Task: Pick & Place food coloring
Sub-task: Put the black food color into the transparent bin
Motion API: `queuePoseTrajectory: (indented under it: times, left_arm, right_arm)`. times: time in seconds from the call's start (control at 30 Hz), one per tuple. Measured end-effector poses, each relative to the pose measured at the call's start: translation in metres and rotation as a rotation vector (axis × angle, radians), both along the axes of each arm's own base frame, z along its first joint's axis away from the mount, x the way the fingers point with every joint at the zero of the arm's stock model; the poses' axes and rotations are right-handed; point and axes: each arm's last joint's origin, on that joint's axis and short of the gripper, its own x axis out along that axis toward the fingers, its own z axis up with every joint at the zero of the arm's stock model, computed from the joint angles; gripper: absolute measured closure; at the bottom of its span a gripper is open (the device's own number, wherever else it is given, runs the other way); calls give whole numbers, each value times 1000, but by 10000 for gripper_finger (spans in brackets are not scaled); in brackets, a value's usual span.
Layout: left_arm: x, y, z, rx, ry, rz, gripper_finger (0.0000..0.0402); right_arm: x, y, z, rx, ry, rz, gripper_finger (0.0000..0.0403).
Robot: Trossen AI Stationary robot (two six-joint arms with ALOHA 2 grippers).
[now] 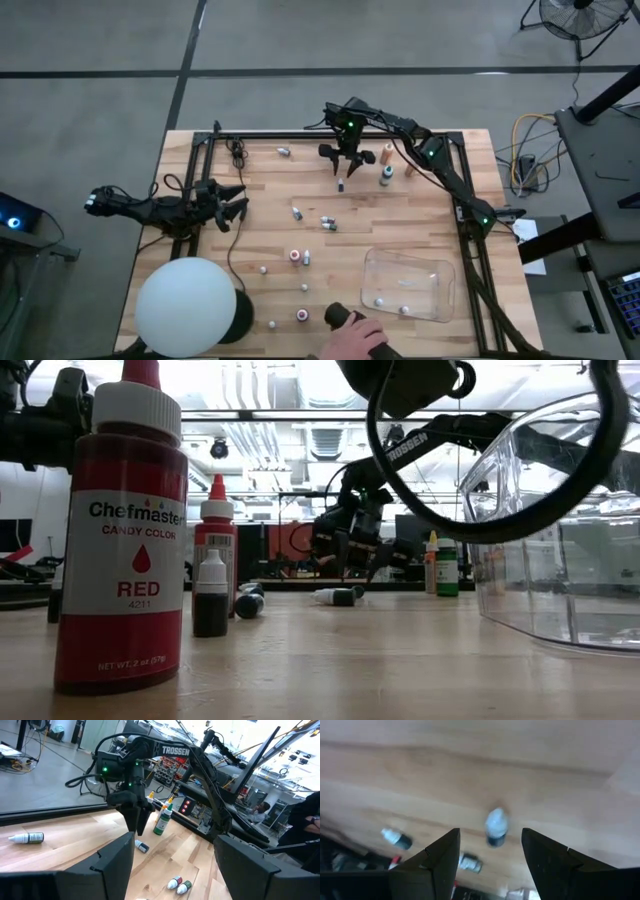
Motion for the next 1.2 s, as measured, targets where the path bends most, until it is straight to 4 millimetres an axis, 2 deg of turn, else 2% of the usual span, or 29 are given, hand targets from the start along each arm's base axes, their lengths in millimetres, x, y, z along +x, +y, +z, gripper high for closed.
queuePoseTrajectory:
  times: [0.43, 0.7, 1.0, 1.2]
  left_arm:
    - [0, 0, 0, 0, 1, -1, 157]
    - [0, 0, 0, 0, 0, 0, 157]
    - [0, 0, 0, 0, 0, 0, 157]
    - [0, 0, 0, 0, 0, 0, 157]
  right_arm:
    - [5, -8, -9, -42, -32, 20, 200]
    - [-2, -8, -8, 8, -9, 15, 201]
    - [-4, -7, -8, 45, -15, 24, 227]
    - [-6, -5, -7, 78, -75, 76, 230]
